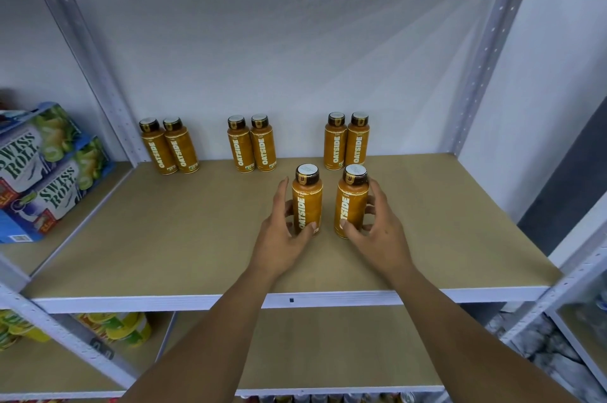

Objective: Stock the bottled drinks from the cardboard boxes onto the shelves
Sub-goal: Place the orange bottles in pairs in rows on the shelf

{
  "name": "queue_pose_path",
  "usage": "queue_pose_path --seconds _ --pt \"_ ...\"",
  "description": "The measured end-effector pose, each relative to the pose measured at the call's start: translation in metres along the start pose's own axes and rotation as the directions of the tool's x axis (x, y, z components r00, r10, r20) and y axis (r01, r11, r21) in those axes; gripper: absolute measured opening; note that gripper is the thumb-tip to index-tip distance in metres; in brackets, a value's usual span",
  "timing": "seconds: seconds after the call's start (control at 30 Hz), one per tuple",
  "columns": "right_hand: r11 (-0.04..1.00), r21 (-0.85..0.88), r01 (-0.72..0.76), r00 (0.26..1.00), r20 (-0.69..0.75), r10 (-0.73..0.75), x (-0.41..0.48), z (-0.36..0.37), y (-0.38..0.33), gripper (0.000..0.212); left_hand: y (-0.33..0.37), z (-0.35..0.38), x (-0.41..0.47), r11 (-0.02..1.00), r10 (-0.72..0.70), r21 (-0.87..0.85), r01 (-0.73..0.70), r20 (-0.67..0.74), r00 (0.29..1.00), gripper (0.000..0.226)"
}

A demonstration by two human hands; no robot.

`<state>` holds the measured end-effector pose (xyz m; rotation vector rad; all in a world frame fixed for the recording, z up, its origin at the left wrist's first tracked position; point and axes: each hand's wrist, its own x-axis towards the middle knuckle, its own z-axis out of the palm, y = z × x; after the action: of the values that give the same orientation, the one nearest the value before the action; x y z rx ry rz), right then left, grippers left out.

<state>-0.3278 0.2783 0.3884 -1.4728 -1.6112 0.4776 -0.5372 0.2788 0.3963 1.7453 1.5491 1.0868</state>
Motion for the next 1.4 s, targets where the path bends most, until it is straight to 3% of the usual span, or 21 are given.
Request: queue_pose_path --seconds 0.3,0.97,1.2,1.4 --pt "1.000 0.009 0.008 1.000 -0.010 -0.008 -0.001 0.000 0.000 0.097 -0.001 -0.001 -0.002 1.000 0.020 0.007 -0.020 0.008 1.000 0.108" --pt "0.991 0.124 0.045 0.989 0.132 -0.061 -0.001 -0.002 -0.004 0.097 -0.004 0.001 -0.001 0.998 0.056 0.008 -0.056 0.011 0.998 0.107" --pt "0.991 0.127 0.042 0.990 0.126 -0.058 -0.002 -0.003 -0.005 0.095 0.001 0.000 -0.001 0.998 0.063 -0.001 -0.063 0.013 0.998 0.106" --pt "0.995 0.053 0.085 0.995 0.041 -0.087 0.008 -0.014 -0.014 0.096 0.017 -0.018 0.011 0.995 0.095 0.010 -0.095 0.000 0.995 0.106"
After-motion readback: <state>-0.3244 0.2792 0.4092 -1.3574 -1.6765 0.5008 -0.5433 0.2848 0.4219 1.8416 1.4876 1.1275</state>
